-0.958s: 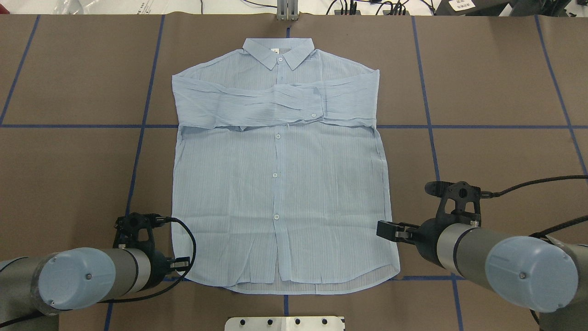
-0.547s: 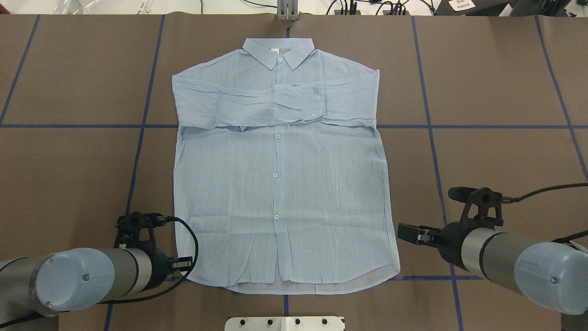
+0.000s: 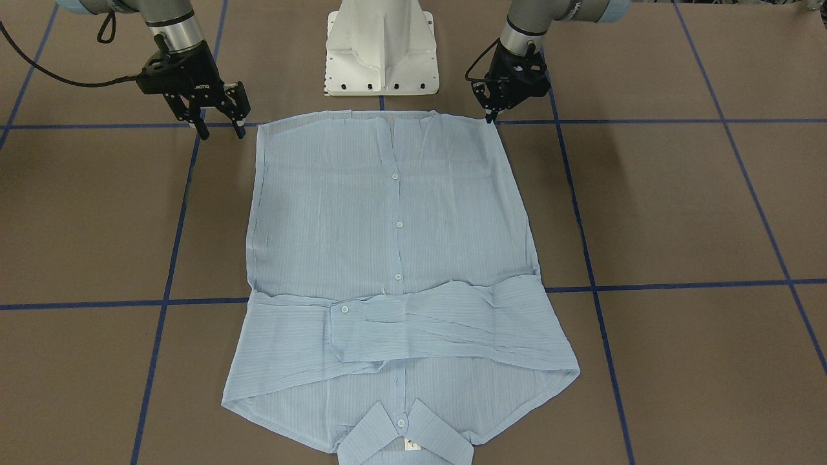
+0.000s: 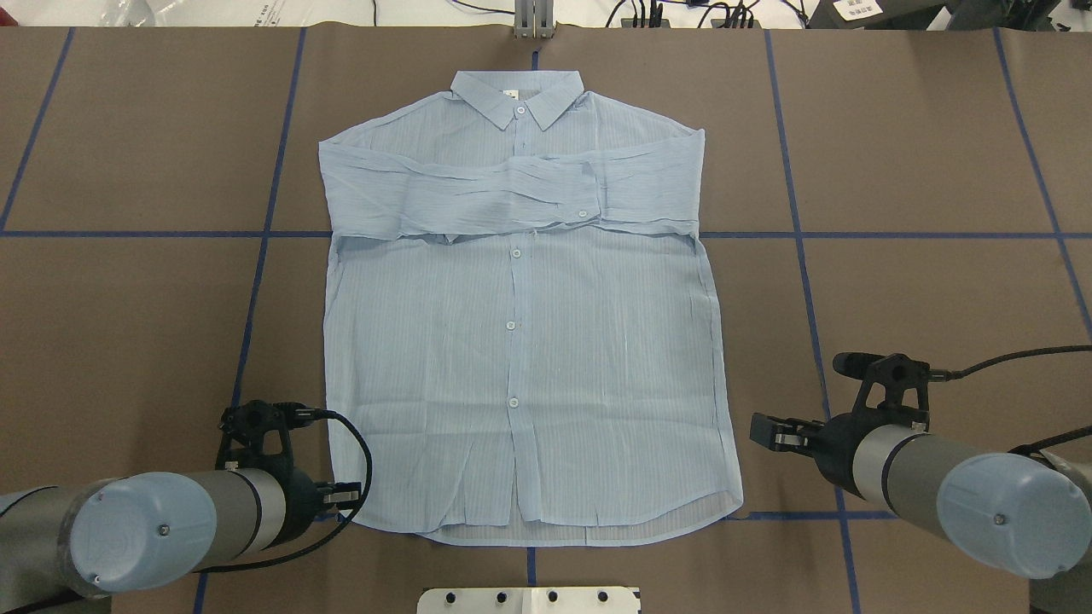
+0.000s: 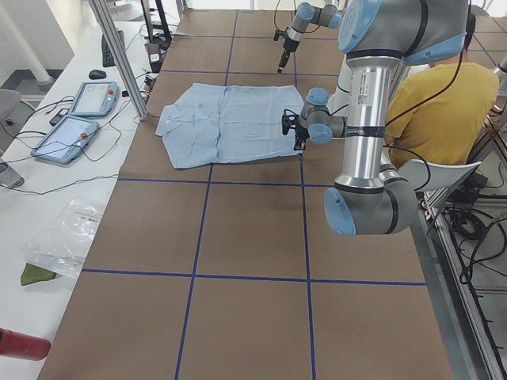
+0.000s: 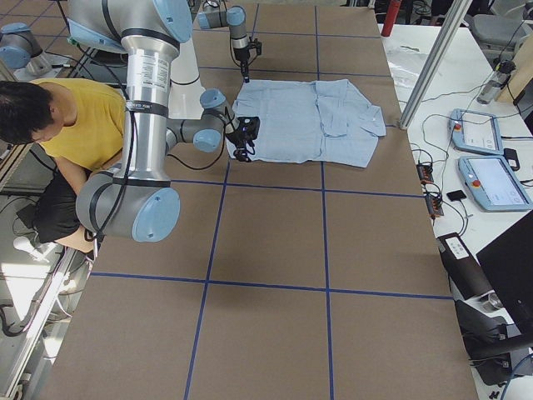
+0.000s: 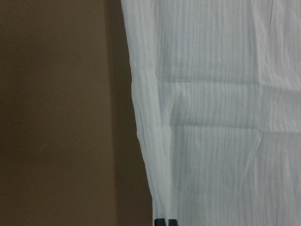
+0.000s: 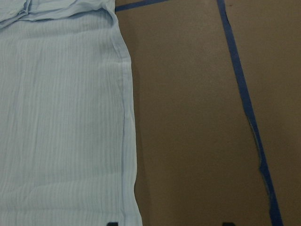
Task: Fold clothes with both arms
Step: 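Grasp the hem corners nearest the robot with both grippers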
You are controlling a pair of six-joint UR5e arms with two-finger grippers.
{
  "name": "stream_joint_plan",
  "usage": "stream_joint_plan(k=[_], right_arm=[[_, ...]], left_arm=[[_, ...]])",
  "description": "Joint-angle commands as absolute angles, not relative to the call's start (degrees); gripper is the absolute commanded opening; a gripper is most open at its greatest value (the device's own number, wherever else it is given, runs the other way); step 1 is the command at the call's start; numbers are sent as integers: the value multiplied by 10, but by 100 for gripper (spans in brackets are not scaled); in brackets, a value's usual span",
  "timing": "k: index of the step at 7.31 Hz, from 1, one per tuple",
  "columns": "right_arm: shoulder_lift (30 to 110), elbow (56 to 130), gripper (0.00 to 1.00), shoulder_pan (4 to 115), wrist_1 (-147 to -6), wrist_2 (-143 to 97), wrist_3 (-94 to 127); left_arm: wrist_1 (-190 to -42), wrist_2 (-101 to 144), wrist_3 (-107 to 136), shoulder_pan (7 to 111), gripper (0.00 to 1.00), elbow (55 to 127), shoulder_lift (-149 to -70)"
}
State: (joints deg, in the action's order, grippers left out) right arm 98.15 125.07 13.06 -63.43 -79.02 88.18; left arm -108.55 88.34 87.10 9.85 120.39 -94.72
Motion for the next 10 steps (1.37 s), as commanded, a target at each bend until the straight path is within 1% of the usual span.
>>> stream_joint_plan(k=[1,2,5,7,10], right_arm=[[958,1233,71,121,-635,-787,889],[948,1228,68,112,-648,-774,906],[934,1228,66,50,-707,-709,944],[912,1216,59,27,-735,-679,949],[908,1203,57,2,-735,-656,968]], left_arm=[[-1085,870,871,97,0,1204,-948],[-1085,870,870,96,0,1204,-948],[-1085,870,863,96,0,1204,-949],[-1085,870,862,97,0,1203,-948],[-1085,870,862,97,0,1203,-948]])
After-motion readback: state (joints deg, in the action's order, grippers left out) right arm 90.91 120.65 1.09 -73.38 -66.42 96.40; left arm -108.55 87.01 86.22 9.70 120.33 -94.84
